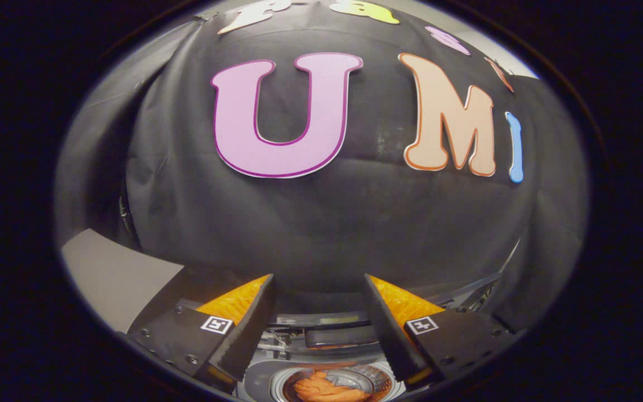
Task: Put the clothes into the washing machine and then close the washing machine lid.
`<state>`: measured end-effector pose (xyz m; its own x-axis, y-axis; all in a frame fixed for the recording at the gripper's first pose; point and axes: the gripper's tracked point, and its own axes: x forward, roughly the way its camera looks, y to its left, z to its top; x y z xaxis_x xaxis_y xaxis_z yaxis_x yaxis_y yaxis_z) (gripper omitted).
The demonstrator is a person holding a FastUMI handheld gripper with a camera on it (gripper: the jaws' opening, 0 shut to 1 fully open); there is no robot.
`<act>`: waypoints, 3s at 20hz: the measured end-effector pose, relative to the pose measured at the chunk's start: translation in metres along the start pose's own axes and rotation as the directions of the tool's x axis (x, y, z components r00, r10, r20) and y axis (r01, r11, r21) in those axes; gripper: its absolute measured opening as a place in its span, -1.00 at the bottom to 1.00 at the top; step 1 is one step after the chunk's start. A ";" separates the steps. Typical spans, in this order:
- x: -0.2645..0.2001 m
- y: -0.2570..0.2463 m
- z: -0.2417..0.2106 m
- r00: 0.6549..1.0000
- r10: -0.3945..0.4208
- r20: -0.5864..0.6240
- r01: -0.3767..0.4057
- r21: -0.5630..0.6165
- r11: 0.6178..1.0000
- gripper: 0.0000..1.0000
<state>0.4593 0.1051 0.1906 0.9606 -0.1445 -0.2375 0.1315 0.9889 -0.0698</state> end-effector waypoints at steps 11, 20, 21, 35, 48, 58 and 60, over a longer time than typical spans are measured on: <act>-0.094 -0.001 -0.057 0.993 0.108 -0.042 -0.103 0.112 0.988 0.94; -0.126 -0.029 -0.048 0.994 0.103 0.037 -0.106 0.104 0.989 0.89; -0.130 -0.032 -0.048 0.993 0.108 0.050 -0.113 0.102 0.988 0.89; -0.199 -0.066 -0.074 0.953 0.191 0.233 -0.185 -0.047 0.982 0.89; -0.286 -0.077 -0.191 0.893 0.327 0.308 -0.304 -0.123 0.945 0.92; -0.305 -0.091 -0.274 0.903 0.341 0.262 -0.330 -0.085 0.940 0.94; -0.305 -0.098 -0.286 0.913 0.322 0.249 -0.318 -0.058 0.946 0.94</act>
<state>0.0833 0.0423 -0.0073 0.9808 0.1952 0.0019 -0.1949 0.9797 -0.0463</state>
